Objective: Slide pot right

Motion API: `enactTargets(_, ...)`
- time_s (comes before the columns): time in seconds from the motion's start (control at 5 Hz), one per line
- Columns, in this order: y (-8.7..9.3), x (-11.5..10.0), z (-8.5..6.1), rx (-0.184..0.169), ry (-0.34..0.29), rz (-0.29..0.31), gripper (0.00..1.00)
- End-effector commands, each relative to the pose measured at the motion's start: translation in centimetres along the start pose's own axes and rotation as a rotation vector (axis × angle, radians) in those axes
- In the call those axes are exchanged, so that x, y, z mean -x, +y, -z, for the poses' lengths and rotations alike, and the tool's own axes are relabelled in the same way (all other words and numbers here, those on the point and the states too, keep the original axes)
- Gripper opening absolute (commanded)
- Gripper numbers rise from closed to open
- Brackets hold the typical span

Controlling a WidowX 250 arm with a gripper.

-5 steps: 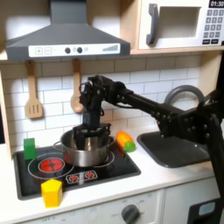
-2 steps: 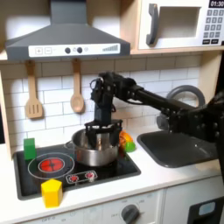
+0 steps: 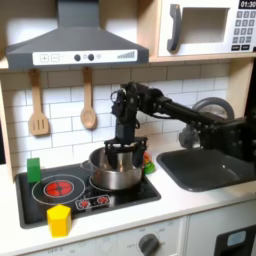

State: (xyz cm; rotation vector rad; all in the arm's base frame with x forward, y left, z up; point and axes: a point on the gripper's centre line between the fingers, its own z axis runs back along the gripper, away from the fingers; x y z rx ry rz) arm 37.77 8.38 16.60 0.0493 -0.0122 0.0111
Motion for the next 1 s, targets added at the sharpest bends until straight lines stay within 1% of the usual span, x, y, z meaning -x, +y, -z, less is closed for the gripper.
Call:
enactTargets(0.0, -0.8, 0.5, -0.9, -0.003, -0.029, -0.004, 1.00)
enactTargets(0.2, -1.2, 0.8, -2.5, -0.012, -0.069, -0.007, 1.00)
enactTargets(0.4, -1.2, 1.4, -4.7, -0.008, -0.121, -0.024, 1.00)
enactTargets(0.6, -1.8, 2.5, -7.1, 0.030, -0.202, 0.028, 1.00)
enactTargets(0.8, -2.0, 2.5, -7.3, 0.026, -0.204, 0.025, 1.00)
